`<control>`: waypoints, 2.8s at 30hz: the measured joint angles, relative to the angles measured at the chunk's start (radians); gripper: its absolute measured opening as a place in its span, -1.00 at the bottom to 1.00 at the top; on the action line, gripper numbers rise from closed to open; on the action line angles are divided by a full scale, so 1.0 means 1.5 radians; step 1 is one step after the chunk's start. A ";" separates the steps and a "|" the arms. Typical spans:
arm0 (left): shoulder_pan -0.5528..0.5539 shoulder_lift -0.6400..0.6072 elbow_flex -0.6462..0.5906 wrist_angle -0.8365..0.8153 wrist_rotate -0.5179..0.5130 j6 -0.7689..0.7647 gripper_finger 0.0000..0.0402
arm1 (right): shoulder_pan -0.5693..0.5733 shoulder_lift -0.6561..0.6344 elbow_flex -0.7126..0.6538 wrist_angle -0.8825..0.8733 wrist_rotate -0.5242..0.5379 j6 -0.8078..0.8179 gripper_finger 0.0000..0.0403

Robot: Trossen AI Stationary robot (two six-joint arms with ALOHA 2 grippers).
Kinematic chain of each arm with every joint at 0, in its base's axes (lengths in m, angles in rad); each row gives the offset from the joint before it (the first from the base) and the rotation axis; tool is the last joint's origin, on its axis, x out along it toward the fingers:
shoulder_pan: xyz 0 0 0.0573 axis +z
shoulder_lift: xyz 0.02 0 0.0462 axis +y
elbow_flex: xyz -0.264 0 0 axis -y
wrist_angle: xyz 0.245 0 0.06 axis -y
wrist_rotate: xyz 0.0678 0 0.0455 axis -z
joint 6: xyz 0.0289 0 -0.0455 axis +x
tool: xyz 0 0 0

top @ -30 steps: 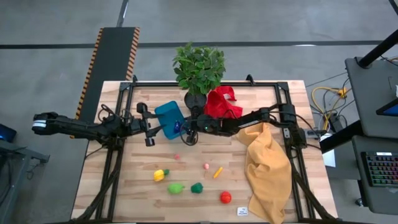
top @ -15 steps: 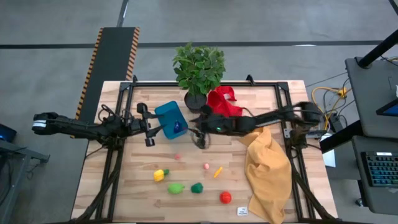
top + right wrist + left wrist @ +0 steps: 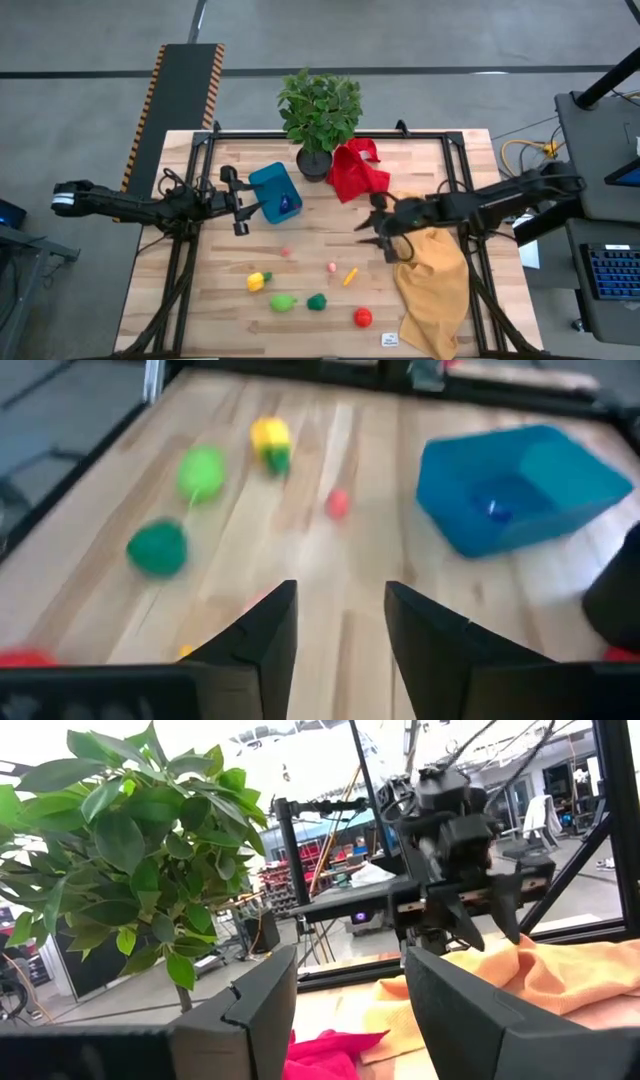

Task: Pick and placing Produce into tupperware
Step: Put the yellow corn into the blue bin

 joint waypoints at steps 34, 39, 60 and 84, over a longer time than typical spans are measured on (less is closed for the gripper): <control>0.000 0.002 0.002 0.001 0.000 -0.002 -0.14 | 0.096 0.337 0.041 0.066 0.000 0.107 0.13; -0.001 0.003 0.002 0.001 0.000 -0.002 -0.14 | 0.096 0.364 0.050 0.067 0.000 0.119 0.13; 0.000 0.004 0.001 0.001 0.000 -0.002 -0.14 | 0.104 0.368 0.052 0.057 0.007 0.137 -0.57; 0.000 0.007 0.001 0.001 0.000 -0.002 -0.14 | 0.105 0.290 0.048 0.049 0.060 0.084 -0.83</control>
